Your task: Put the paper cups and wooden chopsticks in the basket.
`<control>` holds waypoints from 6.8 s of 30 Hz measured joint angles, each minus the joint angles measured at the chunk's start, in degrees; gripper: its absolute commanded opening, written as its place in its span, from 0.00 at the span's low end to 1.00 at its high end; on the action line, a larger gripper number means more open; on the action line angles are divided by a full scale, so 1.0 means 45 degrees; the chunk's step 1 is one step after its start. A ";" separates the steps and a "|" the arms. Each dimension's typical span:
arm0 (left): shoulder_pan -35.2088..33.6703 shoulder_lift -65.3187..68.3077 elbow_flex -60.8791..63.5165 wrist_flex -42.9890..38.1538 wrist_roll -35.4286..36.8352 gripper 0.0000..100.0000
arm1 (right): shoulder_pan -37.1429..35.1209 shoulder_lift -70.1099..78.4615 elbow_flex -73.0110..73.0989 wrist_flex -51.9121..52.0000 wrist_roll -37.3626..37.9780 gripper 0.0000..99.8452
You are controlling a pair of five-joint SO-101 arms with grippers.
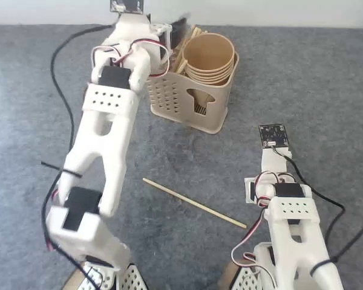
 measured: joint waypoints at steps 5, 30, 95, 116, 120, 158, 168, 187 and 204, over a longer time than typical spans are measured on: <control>-0.0078 -0.1875 0.0000 0.2344 0.0000 0.39 | 0.0000 0.0000 0.0000 0.0000 0.0000 0.01; 0.1739 -1.1292 1.1976 0.8225 -0.7873 0.39 | 0.0000 0.0000 0.0000 -0.0020 0.0000 0.01; 0.5958 -0.4220 1.4593 0.3165 -0.9123 0.01 | 0.0098 0.0000 0.0000 -0.0020 0.0000 0.01; 0.6564 -0.7560 1.4164 0.6799 -0.9084 0.01 | 0.0098 0.0000 0.0000 -0.0020 0.0000 0.01; 0.6564 -1.0159 1.4164 0.8029 -0.9084 0.01 | 0.0098 0.0000 0.0000 -0.0020 0.0000 0.01; 0.4044 -1.2894 1.4808 0.6447 -0.5236 0.01 | 0.2598 -1.0823 0.4005 -0.0020 -0.2462 0.01; 0.5724 -1.4007 1.2620 0.9416 -0.4864 0.01 | 0.2598 -1.0823 0.4005 -0.0020 -0.2462 0.01; 0.2422 -1.8501 1.2112 0.4161 -0.1993 0.01 | 0.2598 -1.0823 0.4005 -0.0020 -0.2462 0.01; 0.1582 -1.5336 1.6215 -1.2620 -0.0430 0.01 | 0.2598 -1.0842 0.4122 -0.0020 -0.2462 0.01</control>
